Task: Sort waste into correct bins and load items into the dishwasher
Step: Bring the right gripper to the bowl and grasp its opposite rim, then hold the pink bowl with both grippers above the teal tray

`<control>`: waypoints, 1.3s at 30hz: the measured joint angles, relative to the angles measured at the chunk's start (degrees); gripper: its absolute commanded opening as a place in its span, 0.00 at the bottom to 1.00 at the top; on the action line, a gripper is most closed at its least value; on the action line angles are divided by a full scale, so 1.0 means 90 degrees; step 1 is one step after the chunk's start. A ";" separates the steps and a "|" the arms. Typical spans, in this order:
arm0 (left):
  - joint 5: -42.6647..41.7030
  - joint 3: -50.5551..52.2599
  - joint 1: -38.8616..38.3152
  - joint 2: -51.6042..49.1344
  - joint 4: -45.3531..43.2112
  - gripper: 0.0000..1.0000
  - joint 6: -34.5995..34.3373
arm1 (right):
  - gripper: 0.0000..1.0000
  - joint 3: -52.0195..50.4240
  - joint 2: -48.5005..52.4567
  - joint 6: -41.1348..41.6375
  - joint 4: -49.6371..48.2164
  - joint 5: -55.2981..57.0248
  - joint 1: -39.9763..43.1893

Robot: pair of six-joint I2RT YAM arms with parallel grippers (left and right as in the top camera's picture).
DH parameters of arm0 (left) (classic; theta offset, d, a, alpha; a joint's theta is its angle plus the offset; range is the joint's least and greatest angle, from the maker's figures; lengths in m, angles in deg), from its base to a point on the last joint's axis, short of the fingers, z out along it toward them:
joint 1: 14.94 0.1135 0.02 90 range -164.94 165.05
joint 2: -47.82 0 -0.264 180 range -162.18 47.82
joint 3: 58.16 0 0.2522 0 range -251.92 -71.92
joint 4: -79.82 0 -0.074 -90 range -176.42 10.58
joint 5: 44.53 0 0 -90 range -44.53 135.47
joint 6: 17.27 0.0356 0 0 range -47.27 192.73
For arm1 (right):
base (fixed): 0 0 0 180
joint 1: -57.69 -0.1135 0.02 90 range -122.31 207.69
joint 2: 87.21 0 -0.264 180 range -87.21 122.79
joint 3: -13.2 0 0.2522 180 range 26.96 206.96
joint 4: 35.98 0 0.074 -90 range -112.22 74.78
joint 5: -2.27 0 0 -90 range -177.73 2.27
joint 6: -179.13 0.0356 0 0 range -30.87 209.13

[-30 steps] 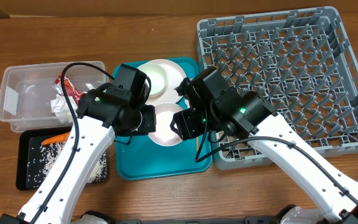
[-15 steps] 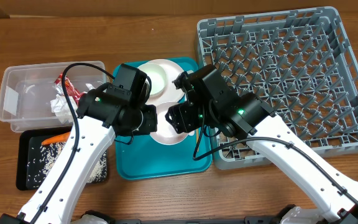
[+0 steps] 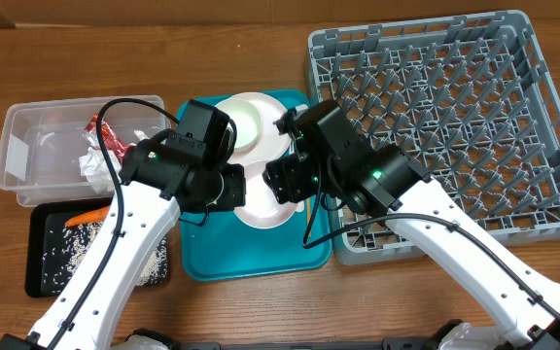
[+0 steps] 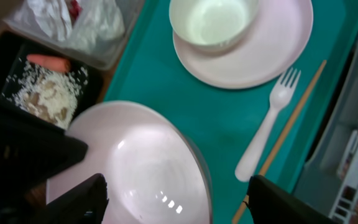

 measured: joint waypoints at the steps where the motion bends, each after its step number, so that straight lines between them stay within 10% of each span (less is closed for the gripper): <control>1: 0.0000 0.0000 0.0000 0.0000 0.0000 0.04 0.0000 | 0.72 0.0000 0.0000 0.0000 0.0129 0.0010 0.0000; 13: 0.0000 0.0000 0.0000 0.0000 -0.0012 0.04 0.0002 | 0.70 -0.0117 0.0000 0.0124 0.0704 0.0034 0.0000; 20: 0.0002 0.0000 0.0000 0.0000 -0.0029 0.04 0.0000 | 0.44 -0.0119 0.0000 0.0376 0.0653 0.0044 0.0000; 39: 0.0002 0.0000 0.0000 0.0000 -0.0245 0.04 0.0000 | 0.30 -0.0119 0.0000 0.0714 0.0765 0.0034 0.0000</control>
